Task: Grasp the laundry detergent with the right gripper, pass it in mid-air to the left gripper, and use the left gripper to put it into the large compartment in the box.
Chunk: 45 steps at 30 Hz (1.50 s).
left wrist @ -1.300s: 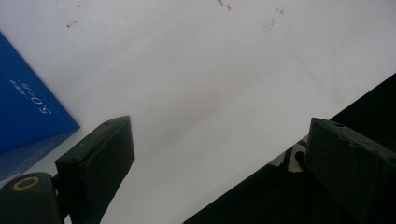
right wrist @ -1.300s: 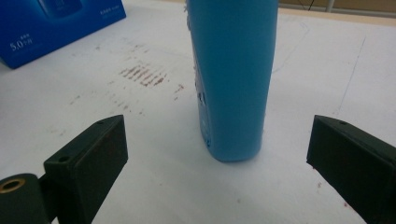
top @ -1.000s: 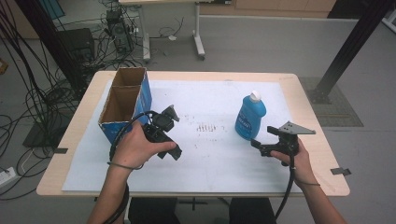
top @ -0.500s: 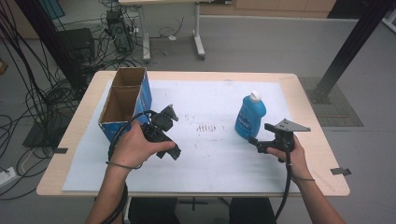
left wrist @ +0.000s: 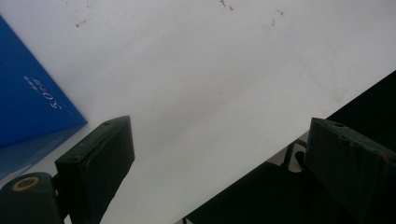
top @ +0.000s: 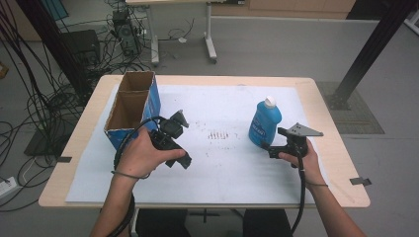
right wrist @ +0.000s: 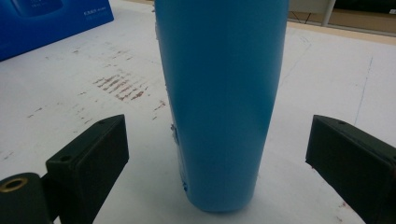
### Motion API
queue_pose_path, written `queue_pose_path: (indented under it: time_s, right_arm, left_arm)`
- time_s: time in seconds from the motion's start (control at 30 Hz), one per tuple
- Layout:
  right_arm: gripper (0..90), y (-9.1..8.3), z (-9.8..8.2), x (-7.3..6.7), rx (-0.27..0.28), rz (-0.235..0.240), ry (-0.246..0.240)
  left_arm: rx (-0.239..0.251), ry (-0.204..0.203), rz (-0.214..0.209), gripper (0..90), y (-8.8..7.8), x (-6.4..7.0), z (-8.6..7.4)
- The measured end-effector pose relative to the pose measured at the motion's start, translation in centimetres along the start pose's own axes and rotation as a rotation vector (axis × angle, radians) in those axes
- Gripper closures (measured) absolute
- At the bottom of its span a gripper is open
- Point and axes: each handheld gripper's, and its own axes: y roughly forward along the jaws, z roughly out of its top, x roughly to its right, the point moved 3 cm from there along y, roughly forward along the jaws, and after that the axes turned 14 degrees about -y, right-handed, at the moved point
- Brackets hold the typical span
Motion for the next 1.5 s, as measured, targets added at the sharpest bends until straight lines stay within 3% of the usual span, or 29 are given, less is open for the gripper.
queue_pose_path:
  time_s: [0.27,0.97,1.5]
  right_arm:
    - [4.7,1.0,-0.2,0.2,0.011,-0.012,-0.005]
    - [4.2,3.1,0.0,0.2,0.044,0.012,-0.023]
    - [4.2,3.8,0.1,0.1,0.054,0.02,-0.016]
  left_arm:
    - [0.0,0.001,-0.001,8.8,-0.1,0.0,-0.1]
    - [0.0,-0.001,0.003,8.5,-0.2,0.0,0.0]
    - [-0.004,-0.006,0.002,8.5,0.0,-0.3,0.0]
